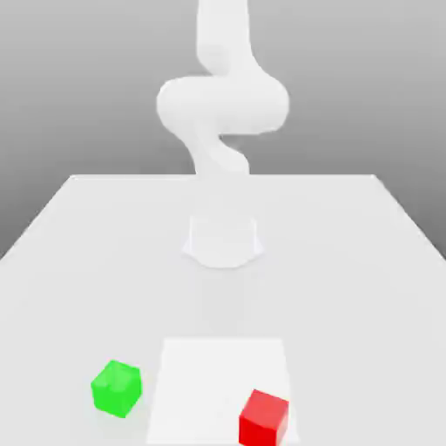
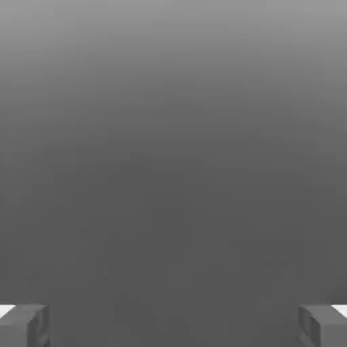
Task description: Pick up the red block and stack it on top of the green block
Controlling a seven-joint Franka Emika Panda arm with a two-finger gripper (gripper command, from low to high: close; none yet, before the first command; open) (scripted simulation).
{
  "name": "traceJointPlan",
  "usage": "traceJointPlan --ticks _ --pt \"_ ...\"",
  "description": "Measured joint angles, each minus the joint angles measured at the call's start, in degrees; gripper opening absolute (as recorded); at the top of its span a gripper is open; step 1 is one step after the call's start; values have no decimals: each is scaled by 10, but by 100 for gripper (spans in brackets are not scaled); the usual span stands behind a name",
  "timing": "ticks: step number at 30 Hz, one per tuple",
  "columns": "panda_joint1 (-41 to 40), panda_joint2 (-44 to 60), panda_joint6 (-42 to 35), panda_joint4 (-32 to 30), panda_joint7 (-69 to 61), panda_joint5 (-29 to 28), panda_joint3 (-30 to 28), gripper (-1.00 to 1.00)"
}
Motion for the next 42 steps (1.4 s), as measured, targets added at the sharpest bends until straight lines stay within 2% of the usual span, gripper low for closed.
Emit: traceJointPlan --ticks 8,15,21,26,30,31,37,42 --pt "-46 170 57 -21 115 -39 60 0" --pt "-63 316 106 -39 214 -75 89 0" --pt "-57 438 149 -54 284 -83 93 0" --pt "-49 535 190 -67 317 -60 97 0" --pt "-30 617 253 -57 343 -84 74 0" --pt "-24 635 267 -54 348 -90 67 -100" --pt "-21 644 275 -53 351 -94 63 -100" --pt "-40 568 213 -66 327 -61 89 -100"
